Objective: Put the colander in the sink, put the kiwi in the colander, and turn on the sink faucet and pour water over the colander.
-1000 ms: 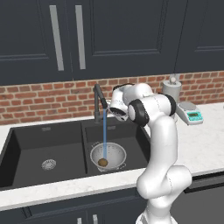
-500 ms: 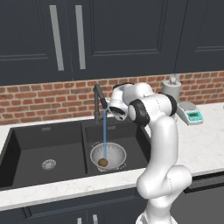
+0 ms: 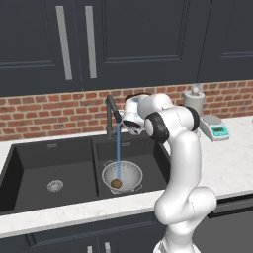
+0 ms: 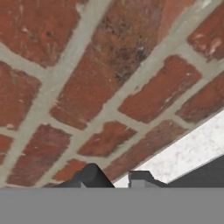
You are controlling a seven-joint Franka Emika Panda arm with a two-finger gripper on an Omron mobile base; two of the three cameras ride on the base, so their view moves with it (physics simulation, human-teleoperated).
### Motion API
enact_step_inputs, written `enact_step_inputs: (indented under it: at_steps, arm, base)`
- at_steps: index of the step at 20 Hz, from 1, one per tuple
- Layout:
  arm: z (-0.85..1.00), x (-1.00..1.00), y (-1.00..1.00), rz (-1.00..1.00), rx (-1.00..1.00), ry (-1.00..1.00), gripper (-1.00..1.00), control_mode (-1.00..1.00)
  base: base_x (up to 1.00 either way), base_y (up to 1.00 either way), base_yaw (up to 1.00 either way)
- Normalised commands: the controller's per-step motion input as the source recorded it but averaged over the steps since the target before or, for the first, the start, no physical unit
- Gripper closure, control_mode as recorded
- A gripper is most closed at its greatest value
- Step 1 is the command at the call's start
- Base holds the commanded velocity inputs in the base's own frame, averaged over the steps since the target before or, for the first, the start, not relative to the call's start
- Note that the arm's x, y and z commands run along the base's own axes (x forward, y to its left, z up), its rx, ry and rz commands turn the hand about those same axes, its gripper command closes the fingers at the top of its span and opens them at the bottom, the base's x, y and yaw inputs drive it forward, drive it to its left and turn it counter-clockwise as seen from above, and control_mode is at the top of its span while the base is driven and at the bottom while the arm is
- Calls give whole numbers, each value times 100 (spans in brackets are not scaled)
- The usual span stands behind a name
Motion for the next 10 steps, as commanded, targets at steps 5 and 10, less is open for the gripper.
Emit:
enact_step_inputs:
  at_steps: [5,10]
  arm:
    - [0,0,0,0,0,0,100,-100]
    - [0,0,0,0,0,0,100,-100]
  base:
    - [0,0,0]
    - [0,0,0]
